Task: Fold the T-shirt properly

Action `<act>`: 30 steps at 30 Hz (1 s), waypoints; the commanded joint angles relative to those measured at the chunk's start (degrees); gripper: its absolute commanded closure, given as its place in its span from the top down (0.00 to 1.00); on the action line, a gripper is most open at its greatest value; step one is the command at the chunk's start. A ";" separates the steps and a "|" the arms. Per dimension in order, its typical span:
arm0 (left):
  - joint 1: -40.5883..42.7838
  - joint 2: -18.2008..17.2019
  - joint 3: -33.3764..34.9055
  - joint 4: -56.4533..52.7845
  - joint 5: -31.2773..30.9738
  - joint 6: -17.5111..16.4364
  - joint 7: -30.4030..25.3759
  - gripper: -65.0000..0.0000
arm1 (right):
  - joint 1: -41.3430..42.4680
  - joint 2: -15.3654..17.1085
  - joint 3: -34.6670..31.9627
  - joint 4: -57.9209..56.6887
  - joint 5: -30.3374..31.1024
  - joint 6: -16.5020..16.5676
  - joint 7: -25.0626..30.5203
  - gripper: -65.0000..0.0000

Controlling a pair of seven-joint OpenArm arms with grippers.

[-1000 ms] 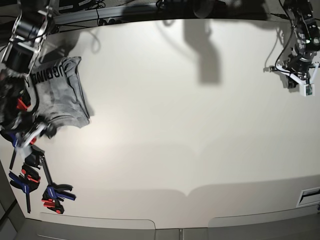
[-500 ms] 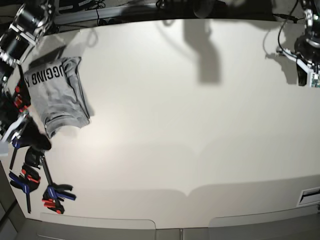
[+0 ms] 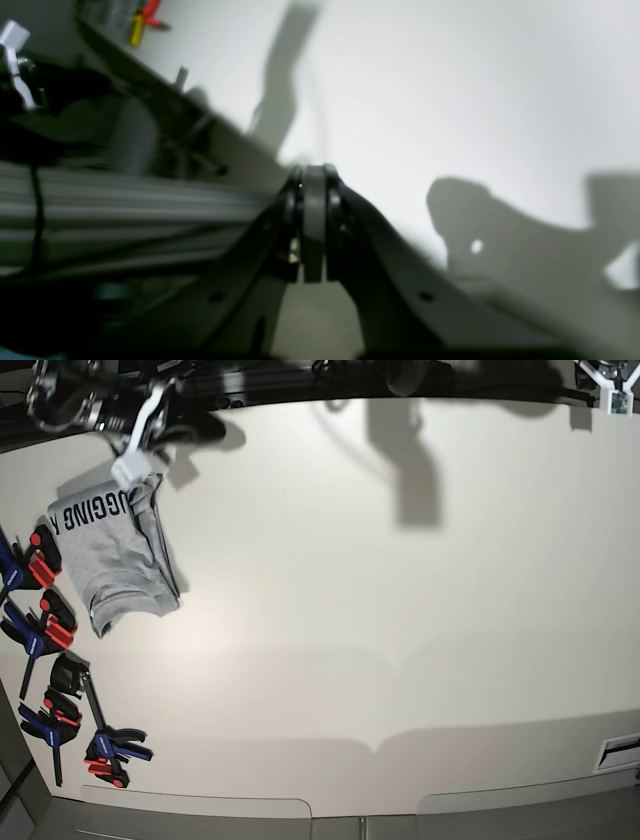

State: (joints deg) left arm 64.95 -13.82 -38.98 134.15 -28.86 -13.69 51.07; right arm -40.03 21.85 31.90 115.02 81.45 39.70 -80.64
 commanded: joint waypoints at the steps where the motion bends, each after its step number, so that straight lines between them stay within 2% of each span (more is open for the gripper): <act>1: 2.34 -0.35 -0.31 0.81 -2.82 -1.90 0.85 0.00 | -2.80 -0.76 0.44 0.57 1.64 0.30 0.64 0.00; 5: 7.02 -0.35 -0.28 -5.46 -12.85 -9.90 4.48 0.00 | -12.13 -7.82 0.00 -2.40 1.07 0.30 0.64 0.00; 8: 7.74 -0.55 -0.07 -13.86 -19.02 -15.82 4.39 0.00 | -15.26 -8.57 -2.12 -8.48 -3.08 0.30 0.64 0.00; 10: 7.17 -1.64 1.70 -20.85 -22.21 -18.95 3.26 0.00 | -15.17 -8.48 -4.00 -14.27 -9.92 0.30 0.64 0.00; 11: 6.69 -2.45 3.32 -24.50 -22.77 -20.52 1.79 0.00 | -14.82 -8.48 -5.03 -17.59 -14.45 0.30 3.13 0.00; 13: 5.20 -4.11 7.91 -31.98 -22.56 -22.99 -2.56 0.00 | -13.51 -7.96 -7.56 -24.72 -24.61 0.30 12.74 0.00; 16: 0.28 -5.95 16.09 -43.52 -19.08 -25.62 -11.39 0.00 | -9.05 -6.36 -12.55 -36.48 -38.64 0.30 25.29 0.00; 20: -11.02 -5.84 25.27 -58.69 -9.16 -25.77 -24.59 0.00 | 0.72 -5.70 -19.08 -51.34 -50.29 0.30 38.05 0.00; 23: -20.33 -4.61 30.49 -69.29 -0.48 -25.77 -31.52 0.00 | 9.14 -5.97 -24.39 -61.35 -53.05 -0.50 46.10 0.00; 26: -28.70 -3.02 33.62 -78.84 8.35 -24.22 -35.78 0.00 | 17.05 -6.51 -30.45 -70.03 -53.35 -7.43 48.70 0.00; 28: -33.42 -2.14 34.88 -84.28 11.56 -20.02 -37.88 0.00 | 21.57 -7.39 -34.16 -74.99 -55.65 -12.09 50.51 0.00; 30: -37.29 -1.07 35.34 -88.67 13.07 -15.19 -39.23 0.00 | 25.55 -8.37 -37.33 -79.03 -57.61 -15.23 51.76 0.00</act>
State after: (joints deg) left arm 26.94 -14.28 -3.55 44.88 -15.44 -28.10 12.27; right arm -13.98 13.17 -5.63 35.48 23.40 23.97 -28.69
